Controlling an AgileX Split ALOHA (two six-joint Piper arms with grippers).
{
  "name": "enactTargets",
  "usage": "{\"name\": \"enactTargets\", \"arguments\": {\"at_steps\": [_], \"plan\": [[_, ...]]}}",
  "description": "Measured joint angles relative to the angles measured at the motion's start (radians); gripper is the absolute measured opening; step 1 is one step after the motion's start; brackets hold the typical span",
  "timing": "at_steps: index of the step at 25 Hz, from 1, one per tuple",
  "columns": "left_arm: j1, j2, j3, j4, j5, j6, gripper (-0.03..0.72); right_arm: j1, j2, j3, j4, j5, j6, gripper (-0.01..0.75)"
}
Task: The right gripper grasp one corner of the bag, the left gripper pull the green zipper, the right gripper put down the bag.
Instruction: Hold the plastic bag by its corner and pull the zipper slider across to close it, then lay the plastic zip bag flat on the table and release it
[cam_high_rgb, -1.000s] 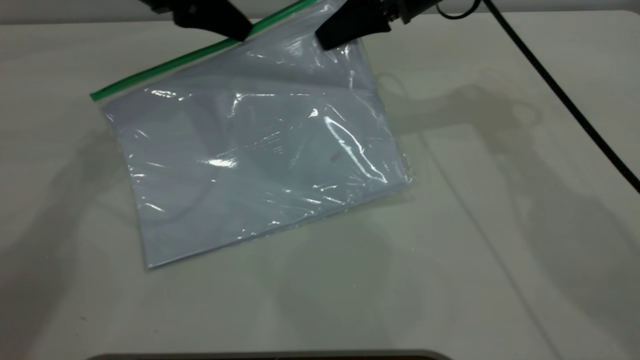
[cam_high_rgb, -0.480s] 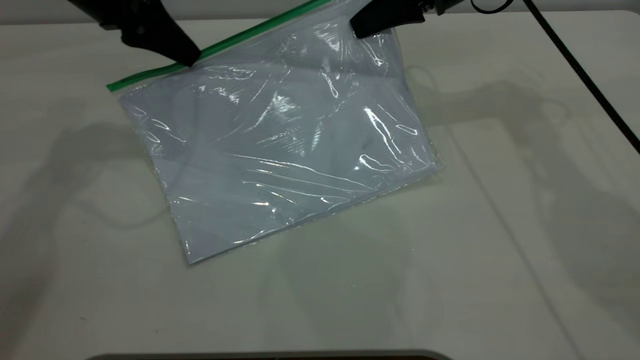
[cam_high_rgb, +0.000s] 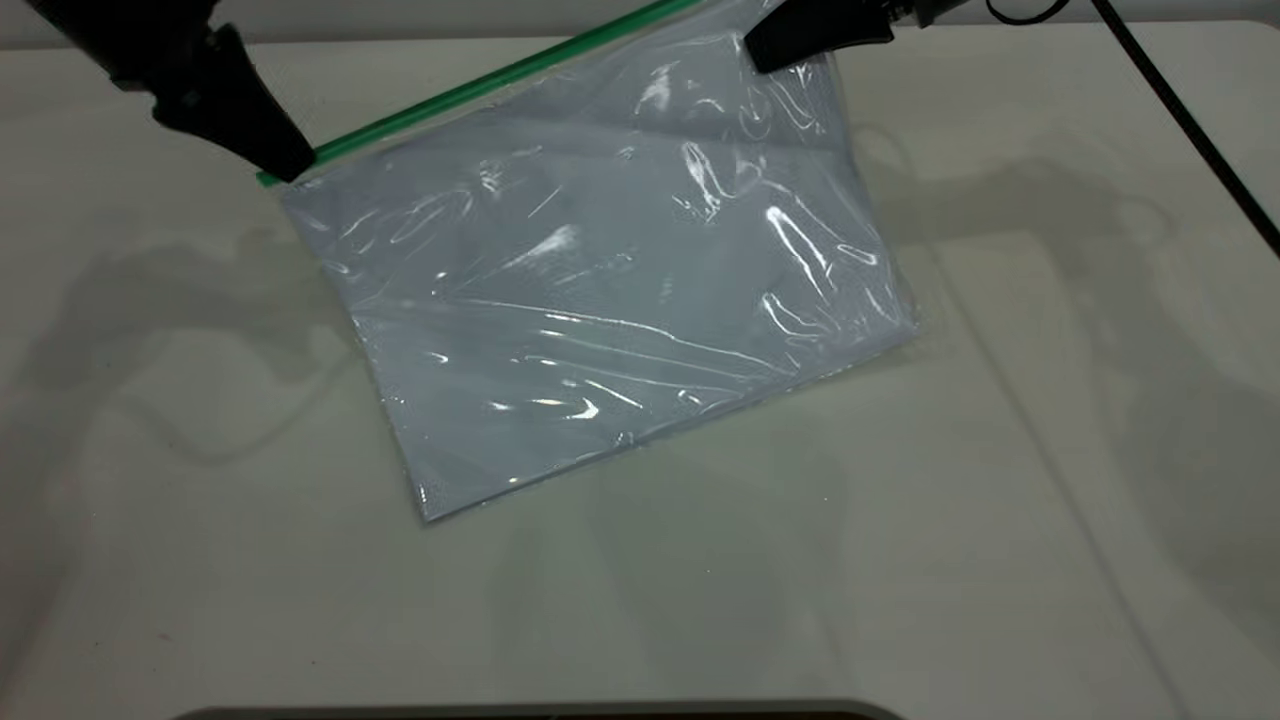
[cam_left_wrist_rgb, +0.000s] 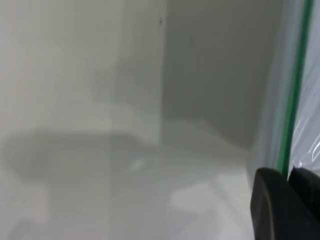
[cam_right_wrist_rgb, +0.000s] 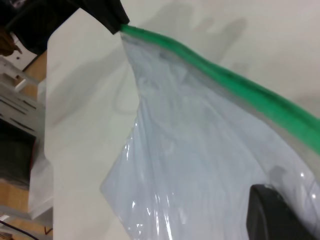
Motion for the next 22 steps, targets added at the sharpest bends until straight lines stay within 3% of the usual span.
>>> {"name": "enactTargets", "arguments": {"at_steps": [6, 9, 12, 16, 18, 22], "plan": [[0.006, 0.000, 0.000, -0.001, 0.002, -0.008, 0.060, 0.001, 0.000, 0.000, 0.000, 0.003, 0.000, 0.052], [0.008, 0.000, 0.000, -0.002, 0.003, -0.010, 0.092, -0.001, 0.000, 0.000, -0.001, -0.009, 0.003, 0.125], [0.022, 0.000, 0.000, 0.004, 0.003, -0.010, 0.180, -0.017, 0.000, -0.001, -0.016, -0.032, 0.018, 0.272], [0.026, 0.000, 0.000, -0.064, 0.001, -0.015, 0.363, -0.026, 0.000, -0.001, -0.034, -0.040, 0.084, 0.494], [0.026, 0.000, -0.001, -0.089, -0.006, -0.044, 0.447, -0.026, 0.000, -0.002, -0.058, -0.052, 0.132, 0.570], [0.026, -0.012, -0.041, -0.046, -0.010, -0.220, 0.561, -0.026, -0.014, -0.035, -0.200, -0.108, 0.225, 0.614]]}}
